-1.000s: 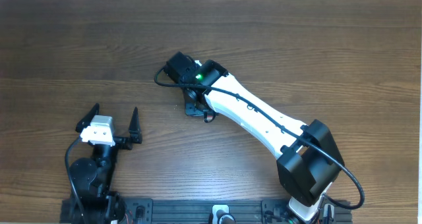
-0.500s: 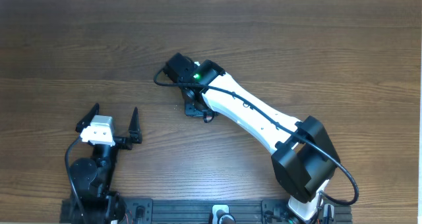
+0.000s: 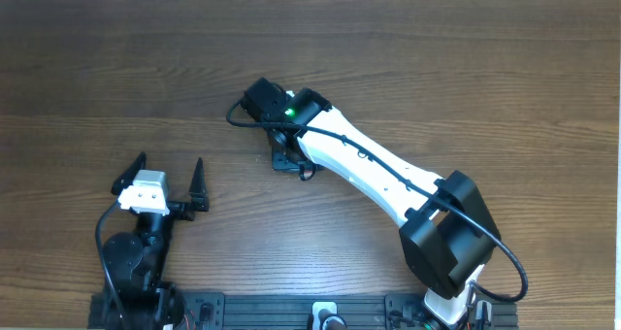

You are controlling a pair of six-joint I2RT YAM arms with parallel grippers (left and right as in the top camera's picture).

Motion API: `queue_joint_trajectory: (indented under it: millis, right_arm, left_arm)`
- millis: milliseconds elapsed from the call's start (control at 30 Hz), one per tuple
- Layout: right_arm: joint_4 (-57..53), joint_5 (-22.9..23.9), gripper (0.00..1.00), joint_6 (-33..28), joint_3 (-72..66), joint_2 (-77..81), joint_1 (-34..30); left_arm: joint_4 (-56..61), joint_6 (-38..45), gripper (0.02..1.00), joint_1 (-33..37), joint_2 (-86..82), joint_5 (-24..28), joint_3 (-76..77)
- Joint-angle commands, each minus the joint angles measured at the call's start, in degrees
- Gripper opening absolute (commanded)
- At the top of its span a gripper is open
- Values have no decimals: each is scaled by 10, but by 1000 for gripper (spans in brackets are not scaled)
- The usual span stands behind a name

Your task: Stack Cubes

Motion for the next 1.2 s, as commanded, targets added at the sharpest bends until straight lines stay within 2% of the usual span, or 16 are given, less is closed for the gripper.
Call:
queue_joint_trajectory:
  millis: [33, 233, 300, 467, 600, 833, 967, 1100, 1200]
  right_arm:
    - [0, -1, 389, 0, -1, 6, -6]
    - [0, -1, 446, 0, -1, 6, -6]
    - [0, -1, 500, 0, -1, 6, -7]
    - [10, -1, 700, -12, 3, 0, -10]
    - [7, -1, 991, -36, 25, -17, -10]
    - [-31, 11, 991, -47, 44, -75, -31]
    - [-57, 16, 993, -63, 44, -112, -76]
    - [-74, -3, 991, -105, 33, -123, -134]
    - [-65, -5, 991, -115, -4, -122, -155]
  left_arm:
    - [-1, 9, 1000, 3, -4, -3, -3]
    - [-1, 9, 1000, 3, -4, -3, -3]
    - [-1, 9, 1000, 3, -4, -3, -3]
    - [-1, 9, 1000, 3, -4, -3, -3]
    - [-1, 9, 1000, 3, -4, -3, -3]
    - [-1, 9, 1000, 3, -4, -3, -3]
    - [-1, 8, 998, 3, -4, -3, -3]
    - [-1, 9, 998, 3, -4, -3, -3]
    - [-1, 9, 1000, 3, -4, -3, -3]
